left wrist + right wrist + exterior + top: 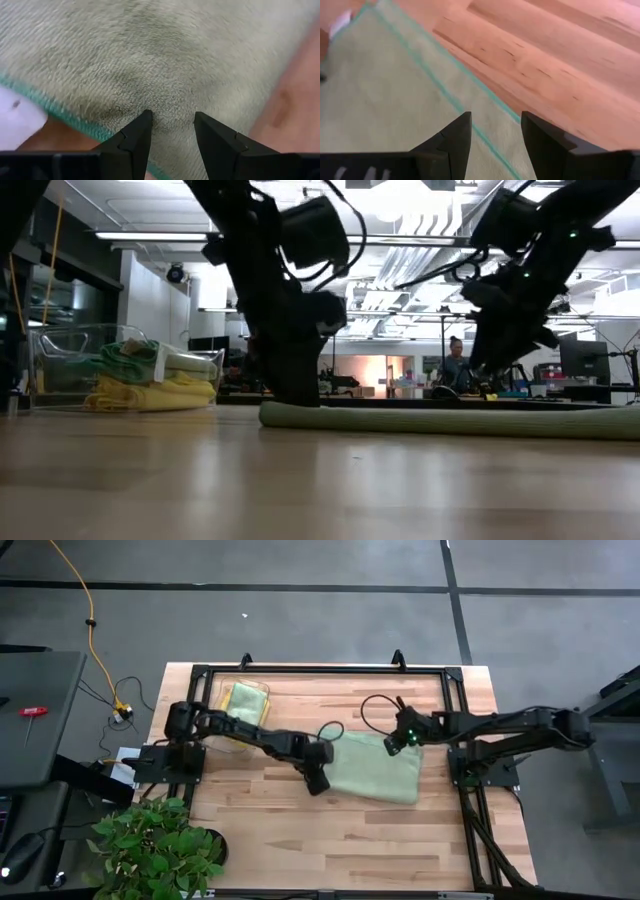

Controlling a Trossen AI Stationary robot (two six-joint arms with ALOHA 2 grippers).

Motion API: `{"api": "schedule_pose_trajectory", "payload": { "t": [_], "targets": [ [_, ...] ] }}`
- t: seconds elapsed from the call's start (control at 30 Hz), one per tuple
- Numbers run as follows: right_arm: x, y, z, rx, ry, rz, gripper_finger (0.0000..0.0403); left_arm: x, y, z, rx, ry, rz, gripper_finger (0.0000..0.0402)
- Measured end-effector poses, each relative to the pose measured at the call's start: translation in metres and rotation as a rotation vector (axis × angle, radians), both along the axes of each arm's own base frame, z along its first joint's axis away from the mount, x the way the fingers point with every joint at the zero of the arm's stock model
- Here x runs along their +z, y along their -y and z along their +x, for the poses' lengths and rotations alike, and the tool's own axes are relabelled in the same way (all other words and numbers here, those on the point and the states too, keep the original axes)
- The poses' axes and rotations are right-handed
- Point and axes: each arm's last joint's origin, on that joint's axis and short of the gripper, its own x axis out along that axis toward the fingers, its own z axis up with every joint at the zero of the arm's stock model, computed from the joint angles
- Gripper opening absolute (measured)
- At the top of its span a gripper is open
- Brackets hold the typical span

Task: Fold microfiber towels
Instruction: Fold the green towel

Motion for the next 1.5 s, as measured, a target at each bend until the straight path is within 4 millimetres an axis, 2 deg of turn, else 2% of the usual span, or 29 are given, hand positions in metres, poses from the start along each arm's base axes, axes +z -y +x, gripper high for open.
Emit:
{"api": "schedule_pose_trajectory", "payload": {
  "t": [0.23, 0.37, 0.43, 0.53, 0.7, 0.8, 0.93, 1.07, 1.27, 1.5],
  "targets": [
    [-0.002, 0.013, 0.011, 0.055, 0.061, 0.004, 0.0165, 0.001, 0.051, 0.000, -0.015, 0.002, -0.058, 0.0140],
    [0.000, 0.015, 0.017, 0.083, 0.113, -0.016, 0.0165, 0.007, 0.063, -0.004, 0.009, 0.001, -0.084, 0.0140],
    [0.002, 0.015, 0.019, 0.100, 0.138, -0.028, 0.0165, 0.016, 0.064, -0.007, 0.013, 0.011, -0.082, 0.0140],
    [0.004, 0.015, 0.019, 0.108, 0.155, -0.030, 0.0165, 0.043, 0.055, -0.013, 0.026, 0.065, -0.002, 0.0140],
    [0.006, 0.015, 0.019, 0.108, 0.170, -0.033, 0.0165, 0.087, 0.023, -0.031, 0.100, 0.134, 0.235, 0.0140],
    [0.006, 0.015, 0.019, 0.093, 0.178, -0.011, 0.0165, 0.101, 0.004, -0.037, 0.159, 0.157, 0.258, 0.0140],
    [0.005, 0.014, 0.020, 0.099, 0.193, 0.036, 0.0165, 0.095, -0.020, -0.044, 0.198, 0.081, 0.188, 0.0143],
    [0.005, 0.013, 0.020, 0.118, 0.198, 0.060, 0.0165, 0.071, -0.036, -0.043, 0.206, -0.028, 0.097, 0.0153],
    [0.005, 0.012, 0.019, 0.104, 0.199, 0.083, 0.0165, 0.047, -0.048, -0.034, 0.267, -0.053, -0.044, 0.0185],
    [0.005, 0.012, 0.019, 0.102, 0.202, 0.085, 0.0165, 0.036, -0.051, -0.034, 0.367, -0.098, -0.079, 0.0232]
  ]
}}
